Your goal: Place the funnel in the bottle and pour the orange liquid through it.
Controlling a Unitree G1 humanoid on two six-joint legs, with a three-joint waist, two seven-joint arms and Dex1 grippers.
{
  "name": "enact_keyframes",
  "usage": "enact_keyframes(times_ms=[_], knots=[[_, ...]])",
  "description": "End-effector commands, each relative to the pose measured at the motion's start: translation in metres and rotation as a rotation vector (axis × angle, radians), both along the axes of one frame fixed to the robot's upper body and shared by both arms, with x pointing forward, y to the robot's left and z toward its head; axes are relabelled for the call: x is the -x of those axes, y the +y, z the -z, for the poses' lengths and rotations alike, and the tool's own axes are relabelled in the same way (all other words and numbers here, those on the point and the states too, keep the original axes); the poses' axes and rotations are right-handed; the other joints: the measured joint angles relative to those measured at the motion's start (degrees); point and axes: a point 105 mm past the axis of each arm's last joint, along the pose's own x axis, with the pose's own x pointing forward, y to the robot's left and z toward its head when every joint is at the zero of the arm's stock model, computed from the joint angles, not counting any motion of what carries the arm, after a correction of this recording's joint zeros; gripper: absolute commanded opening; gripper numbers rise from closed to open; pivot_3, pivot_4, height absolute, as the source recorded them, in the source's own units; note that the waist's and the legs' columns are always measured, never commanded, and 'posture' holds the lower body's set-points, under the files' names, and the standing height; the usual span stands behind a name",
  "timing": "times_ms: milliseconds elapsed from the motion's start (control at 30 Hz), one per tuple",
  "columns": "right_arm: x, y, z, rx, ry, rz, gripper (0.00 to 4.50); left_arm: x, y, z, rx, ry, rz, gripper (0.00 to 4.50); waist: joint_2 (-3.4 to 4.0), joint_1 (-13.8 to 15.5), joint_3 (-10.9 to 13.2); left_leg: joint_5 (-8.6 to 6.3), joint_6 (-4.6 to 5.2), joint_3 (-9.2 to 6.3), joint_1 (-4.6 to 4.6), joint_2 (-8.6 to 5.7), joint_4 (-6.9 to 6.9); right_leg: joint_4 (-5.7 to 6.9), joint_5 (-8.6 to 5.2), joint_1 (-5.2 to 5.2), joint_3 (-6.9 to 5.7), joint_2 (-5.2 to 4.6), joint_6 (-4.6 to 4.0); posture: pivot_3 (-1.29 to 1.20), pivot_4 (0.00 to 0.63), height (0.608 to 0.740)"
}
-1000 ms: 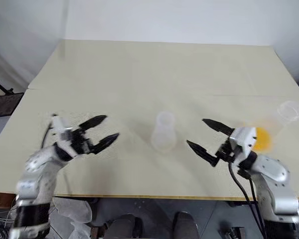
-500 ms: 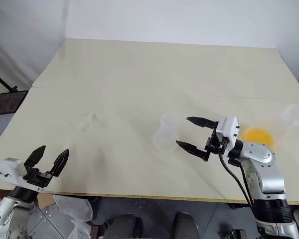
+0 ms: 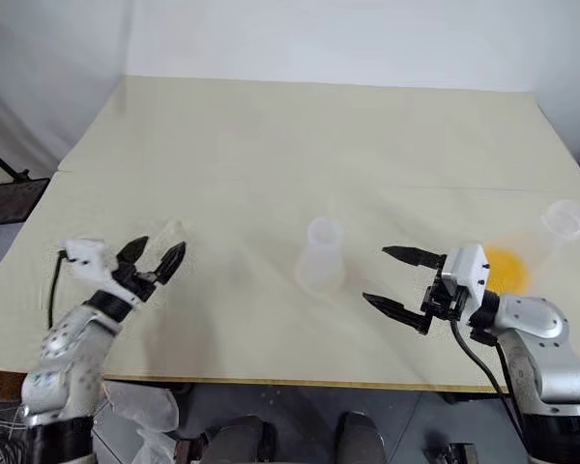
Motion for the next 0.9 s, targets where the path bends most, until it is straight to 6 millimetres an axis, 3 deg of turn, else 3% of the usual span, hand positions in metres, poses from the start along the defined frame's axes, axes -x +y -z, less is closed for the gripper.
enact_keyframes(times_ms=[33,167,467,633,700,833,900], knots=[[0.005,-0.001,-0.012,-0.013,-0.042,0.014,4.5,-0.012,0.0,-0.002,-0.037,0.007,-0.047,4.48,0.0,0.1,0.0,0.0,0.0,0.01,-0.01,0.0,0.0,-0.01,0.0,-0.01,0.01,0.0,0.0,0.0,0.15,0.74],[0.007,-0.002,-0.011,-0.015,-0.03,0.026,4.5,-0.021,-0.005,0.001,-0.043,0.026,-0.049,4.48,0.0,0.2,0.0,0.0,0.0,-0.03,-0.02,-0.02,-0.01,-0.01,0.0,-0.01,-0.01,-0.01,0.0,0.0,0.15,0.74],[0.009,0.0,-0.011,-0.022,-0.03,0.021,4.5,-0.017,0.009,0.0,-0.064,0.03,-0.071,1.57,0.0,0.2,0.0,0.0,0.0,-0.03,-0.03,-0.02,-0.01,-0.02,0.0,-0.01,-0.02,-0.01,0.0,0.0,0.15,0.74],[0.009,0.002,-0.011,-0.024,-0.036,0.021,4.5,-0.014,0.012,-0.01,-0.062,-0.04,-0.042,0.07,0.0,0.2,0.0,0.0,0.0,-0.03,-0.02,-0.02,0.0,-0.01,0.0,-0.01,-0.02,-0.02,0.0,0.0,0.15,0.74],[0.009,0.001,-0.011,-0.026,-0.04,0.028,4.5,-0.011,0.008,-0.018,-0.054,-0.087,0.012,0.01,0.0,0.3,0.0,0.0,0.0,-0.03,-0.02,-0.02,0.0,-0.01,0.0,-0.01,-0.01,-0.02,0.0,0.0,0.15,0.74],[0.012,-0.005,-0.014,-0.025,-0.063,0.071,4.5,-0.002,-0.002,-0.053,-0.117,-0.23,0.217,0.01,-0.05,0.3,0.0,-0.01,-0.01,-0.09,-0.11,-0.03,0.0,-0.03,0.0,-0.03,-0.14,-0.03,0.0,0.0,0.15,0.74],[0.014,-0.01,-0.019,-0.043,-0.075,0.107,4.5,0.001,-0.022,-0.076,-0.201,-0.289,0.394,0.01,-0.05,0.3,0.0,-0.01,-0.02,-0.1,-0.09,-0.03,-0.01,-0.03,0.0,-0.02,-0.14,-0.04,0.0,0.0,0.15,0.74]])
